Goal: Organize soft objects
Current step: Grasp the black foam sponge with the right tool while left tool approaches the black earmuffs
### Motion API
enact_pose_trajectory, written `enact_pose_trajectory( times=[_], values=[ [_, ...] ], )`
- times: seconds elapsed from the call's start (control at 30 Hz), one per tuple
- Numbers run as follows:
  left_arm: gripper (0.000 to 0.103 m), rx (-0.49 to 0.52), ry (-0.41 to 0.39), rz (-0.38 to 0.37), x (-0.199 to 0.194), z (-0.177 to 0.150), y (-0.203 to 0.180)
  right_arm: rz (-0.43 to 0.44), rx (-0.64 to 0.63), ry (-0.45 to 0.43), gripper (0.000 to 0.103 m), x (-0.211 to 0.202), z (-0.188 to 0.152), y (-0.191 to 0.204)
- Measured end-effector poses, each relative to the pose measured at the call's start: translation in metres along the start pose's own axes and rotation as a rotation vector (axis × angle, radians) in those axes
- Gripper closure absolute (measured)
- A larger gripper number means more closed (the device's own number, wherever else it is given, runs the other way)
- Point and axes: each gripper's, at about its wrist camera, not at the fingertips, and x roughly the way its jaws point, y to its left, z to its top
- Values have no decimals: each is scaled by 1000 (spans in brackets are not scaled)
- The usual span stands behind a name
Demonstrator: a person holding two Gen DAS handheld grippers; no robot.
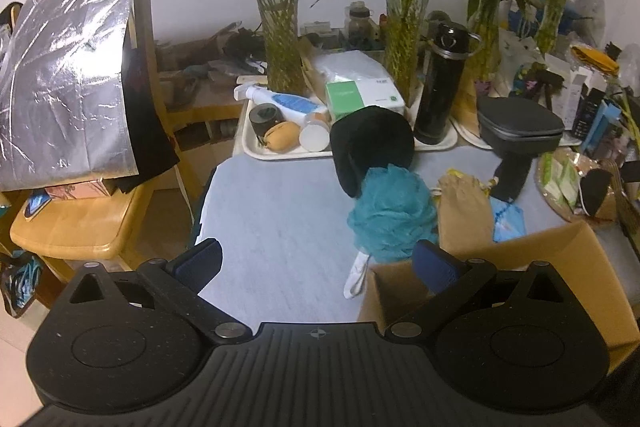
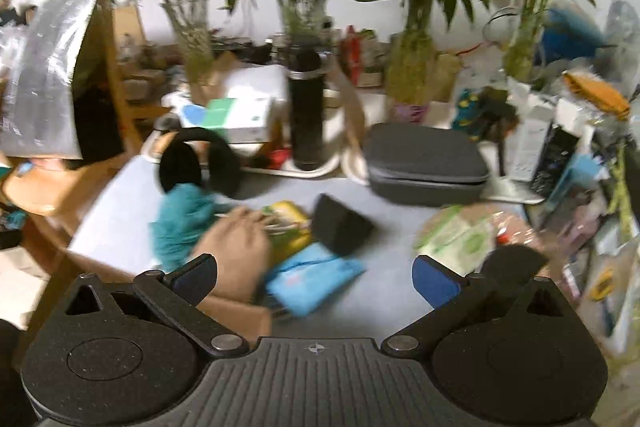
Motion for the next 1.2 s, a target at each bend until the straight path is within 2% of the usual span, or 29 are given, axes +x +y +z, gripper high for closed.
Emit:
enact_pose_trajectory(
  times=[0.1, 0.3, 0.5, 0.73, 0.83, 1.03, 1.07, 1.1, 1.13, 1.17, 1.2],
  values=[
    [0, -11, 9, -14, 9, 2, 5, -42, -13, 22, 0, 21, 3, -4],
    [0, -56, 21, -74, 25, -1, 13, -53, -4, 55, 0, 74, 3, -12],
    [0, -93, 37, -139, 35, -7, 15, -51, -16, 32, 0, 123, -2, -18],
    [0, -89, 43, -148, 42, -12, 17, -65, -186, 18, 0, 167, -4, -10],
    [0, -83, 46, -158, 44, -13, 18, -44, -313, 31, 0, 185, -4, -1],
    [0, -73, 49, -155, 52, -14, 21, -94, -569, 56, 1, 220, -8, 22],
    [0, -71, 49, -156, 52, -14, 21, -112, -600, 61, 4, 225, -9, 24],
    [0, -68, 50, -157, 54, -14, 21, -127, -631, 68, 16, 229, -10, 27],
    [0, -66, 52, -158, 55, -14, 21, -133, -658, 77, 21, 232, -12, 30],
    [0, -62, 53, -162, 56, -13, 21, -138, -680, 82, 37, 233, -14, 31],
    [0, -58, 53, -171, 57, -12, 21, -144, -698, 90, 44, 234, -16, 33]
  ],
)
